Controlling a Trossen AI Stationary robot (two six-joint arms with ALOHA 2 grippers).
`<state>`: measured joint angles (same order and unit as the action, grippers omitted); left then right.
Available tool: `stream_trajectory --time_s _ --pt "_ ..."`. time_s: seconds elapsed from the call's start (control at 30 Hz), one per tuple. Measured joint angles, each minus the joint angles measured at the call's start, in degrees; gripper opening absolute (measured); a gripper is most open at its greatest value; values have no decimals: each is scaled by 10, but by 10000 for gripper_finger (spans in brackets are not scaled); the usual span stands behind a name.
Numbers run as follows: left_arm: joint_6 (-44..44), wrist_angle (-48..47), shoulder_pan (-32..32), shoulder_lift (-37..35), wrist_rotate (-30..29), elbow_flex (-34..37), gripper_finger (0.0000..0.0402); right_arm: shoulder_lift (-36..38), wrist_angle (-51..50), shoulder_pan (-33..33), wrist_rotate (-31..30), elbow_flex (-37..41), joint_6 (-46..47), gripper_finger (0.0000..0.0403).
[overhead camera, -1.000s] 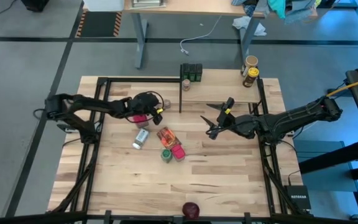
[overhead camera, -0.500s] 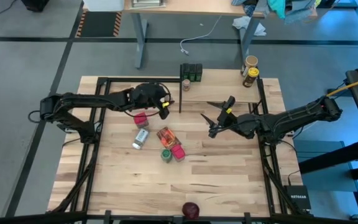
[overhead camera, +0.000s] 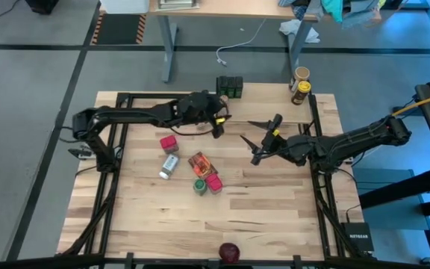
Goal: Shelf spices
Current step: Put the bottom transparent seasoning bottle on the shelf
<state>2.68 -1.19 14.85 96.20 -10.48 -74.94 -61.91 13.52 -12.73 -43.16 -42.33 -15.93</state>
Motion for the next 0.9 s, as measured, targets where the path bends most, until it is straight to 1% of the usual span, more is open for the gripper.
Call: stream_trajectory --time_s 0.27,0.43,0.57,0.8,0.9 --pt "28 -2 18 97 -1 -122 166 5 -2 -1 7 -9 -11 264" --pt "38 -26 31 147 -1 -172 166 5 -9 0 18 -9 -11 264" --pt "37 -32 45 172 -5 -180 166 5 -13 0 28 -9 -11 264" --pt "30 -49 67 172 -2 -182 167 5 -17 0 29 -9 -11 264" --pt "29 -51 69 172 2 -182 176 5 -17 0 29 -9 -11 264"
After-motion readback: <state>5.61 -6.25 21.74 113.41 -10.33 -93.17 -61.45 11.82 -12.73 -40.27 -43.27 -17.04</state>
